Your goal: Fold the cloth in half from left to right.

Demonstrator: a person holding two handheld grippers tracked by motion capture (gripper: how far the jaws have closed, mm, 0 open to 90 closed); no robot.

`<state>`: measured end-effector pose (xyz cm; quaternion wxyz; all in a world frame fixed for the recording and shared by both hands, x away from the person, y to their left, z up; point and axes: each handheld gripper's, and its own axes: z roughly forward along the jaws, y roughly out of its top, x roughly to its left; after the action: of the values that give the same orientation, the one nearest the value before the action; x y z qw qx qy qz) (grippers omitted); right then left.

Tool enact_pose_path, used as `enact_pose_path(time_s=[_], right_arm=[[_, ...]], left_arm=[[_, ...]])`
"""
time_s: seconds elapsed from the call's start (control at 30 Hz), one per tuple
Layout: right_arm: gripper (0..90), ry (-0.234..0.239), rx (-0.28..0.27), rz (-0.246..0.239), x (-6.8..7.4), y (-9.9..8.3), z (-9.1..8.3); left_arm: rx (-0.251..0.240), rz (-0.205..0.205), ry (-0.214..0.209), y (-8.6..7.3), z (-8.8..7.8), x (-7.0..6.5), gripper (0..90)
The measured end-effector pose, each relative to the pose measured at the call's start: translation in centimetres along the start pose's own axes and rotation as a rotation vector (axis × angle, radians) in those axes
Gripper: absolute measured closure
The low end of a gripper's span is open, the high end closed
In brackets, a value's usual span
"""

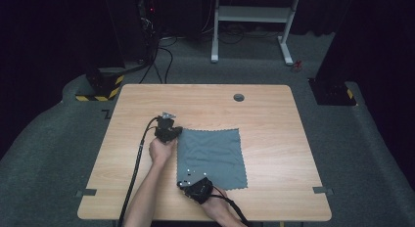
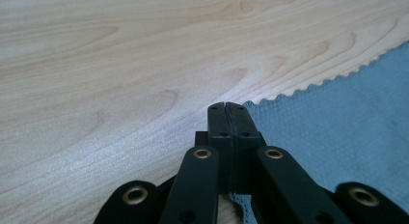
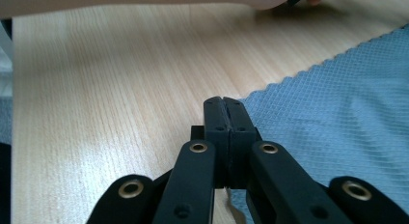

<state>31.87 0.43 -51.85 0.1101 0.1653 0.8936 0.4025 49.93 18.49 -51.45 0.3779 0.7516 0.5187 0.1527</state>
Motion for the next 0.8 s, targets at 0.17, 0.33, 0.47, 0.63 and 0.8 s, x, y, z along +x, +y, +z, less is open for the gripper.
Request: enact_pose_path(time_s=[0.17, 0.33, 0.47, 0.63, 0.8], right_arm=[[90.0, -0.006, -0.012, -0.003, 0.1, 0.2, -0.5], [90.0, -0.009, -0.022, -0.017, 0.1, 0.8, -0.8], [90.0, 0.014, -0.045, 0.005, 0.1, 1.7, -0.7], [90.0, 0.032, -0.075, 0.001, 0.4, 2.8, -0.7], [90.0, 0.047, -0.104, 0.001, 0.4, 3.1, -0.8]], left_arm=[[-0.028, -0.01, -0.024, 0.4, -0.6, 0.3, 90.0], [-0.014, -0.003, -0.033, 0.9, -1.0, 0.7, 90.0], [-0.031, -0.004, -0.043, 1.7, -1.9, 0.8, 90.0], [-0.016, 0.02, -0.017, 2.0, -3.2, 1.8, 90.0], [-0.03, 0.041, -0.008, 2.4, -4.4, 1.7, 90.0]])
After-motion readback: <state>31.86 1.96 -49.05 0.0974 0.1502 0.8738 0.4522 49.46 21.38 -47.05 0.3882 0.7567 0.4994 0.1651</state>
